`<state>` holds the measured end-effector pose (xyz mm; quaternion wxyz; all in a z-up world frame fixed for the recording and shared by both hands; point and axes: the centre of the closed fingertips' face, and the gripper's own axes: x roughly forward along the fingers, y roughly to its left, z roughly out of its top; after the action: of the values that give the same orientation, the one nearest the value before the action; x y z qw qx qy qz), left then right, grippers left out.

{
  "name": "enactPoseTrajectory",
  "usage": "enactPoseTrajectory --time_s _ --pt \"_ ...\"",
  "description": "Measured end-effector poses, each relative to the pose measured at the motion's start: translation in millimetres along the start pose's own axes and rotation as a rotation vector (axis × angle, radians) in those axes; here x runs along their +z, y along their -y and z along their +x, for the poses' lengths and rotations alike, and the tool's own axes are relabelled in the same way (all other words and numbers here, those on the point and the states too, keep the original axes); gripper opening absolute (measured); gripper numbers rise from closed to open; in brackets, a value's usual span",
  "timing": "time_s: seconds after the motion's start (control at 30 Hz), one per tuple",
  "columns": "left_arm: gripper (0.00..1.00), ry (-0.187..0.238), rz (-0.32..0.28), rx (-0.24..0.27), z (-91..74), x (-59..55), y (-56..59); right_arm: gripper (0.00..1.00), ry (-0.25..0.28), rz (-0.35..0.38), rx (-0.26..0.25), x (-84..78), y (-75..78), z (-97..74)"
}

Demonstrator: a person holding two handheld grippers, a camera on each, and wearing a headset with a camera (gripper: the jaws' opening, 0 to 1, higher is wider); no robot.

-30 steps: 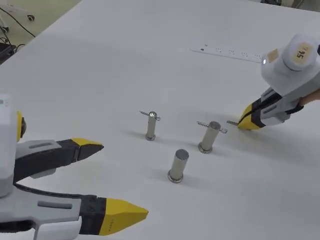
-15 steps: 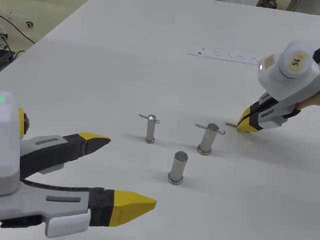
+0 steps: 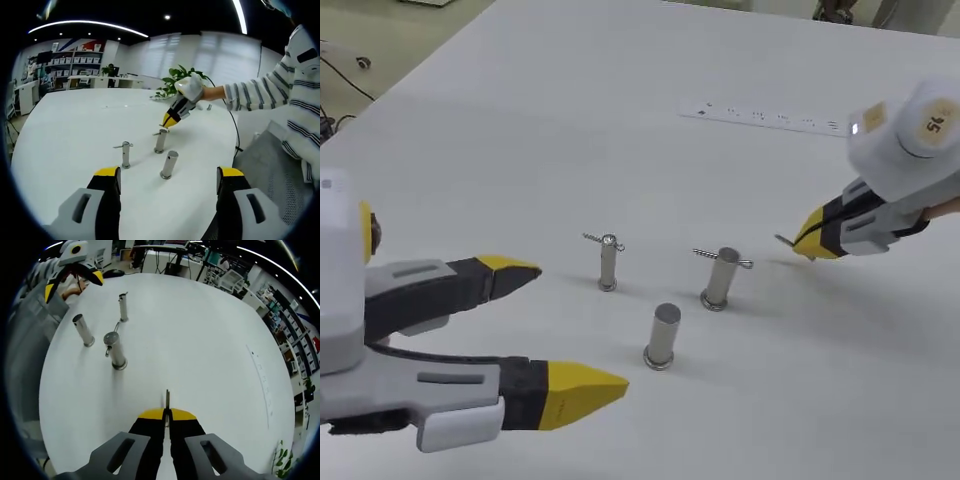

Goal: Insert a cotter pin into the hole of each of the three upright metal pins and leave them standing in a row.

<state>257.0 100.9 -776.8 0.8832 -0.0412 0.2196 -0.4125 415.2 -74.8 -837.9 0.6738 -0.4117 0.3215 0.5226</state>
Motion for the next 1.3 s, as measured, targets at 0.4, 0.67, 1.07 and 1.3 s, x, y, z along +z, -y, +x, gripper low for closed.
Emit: enactPoseTrajectory --time_s 0.4,0.67,1.07,1.3 --pt "0.77 0.008 0.021 -0.019 9.2 11.6 2.2 0.03 0.111 -0.023 -0.120 20.2 -6.7 -32.2" --pt "0.78 0.038 -0.021 -0.020 17.9 25.1 -1.6 0.03 0.131 -0.068 -0.201 28.2 -23.6 -49.9" --pt "0.59 0.048 -0.082 -0.070 44.7 41.5 4.6 0.03 0.162 -0.076 -0.234 40.3 -49.2 -59.0" --pt "0.56 0.030 -0.155 -0.097 61.2 43.9 7.7 0.03 0.189 -0.068 -0.243 46.3 -60.1 -60.5"
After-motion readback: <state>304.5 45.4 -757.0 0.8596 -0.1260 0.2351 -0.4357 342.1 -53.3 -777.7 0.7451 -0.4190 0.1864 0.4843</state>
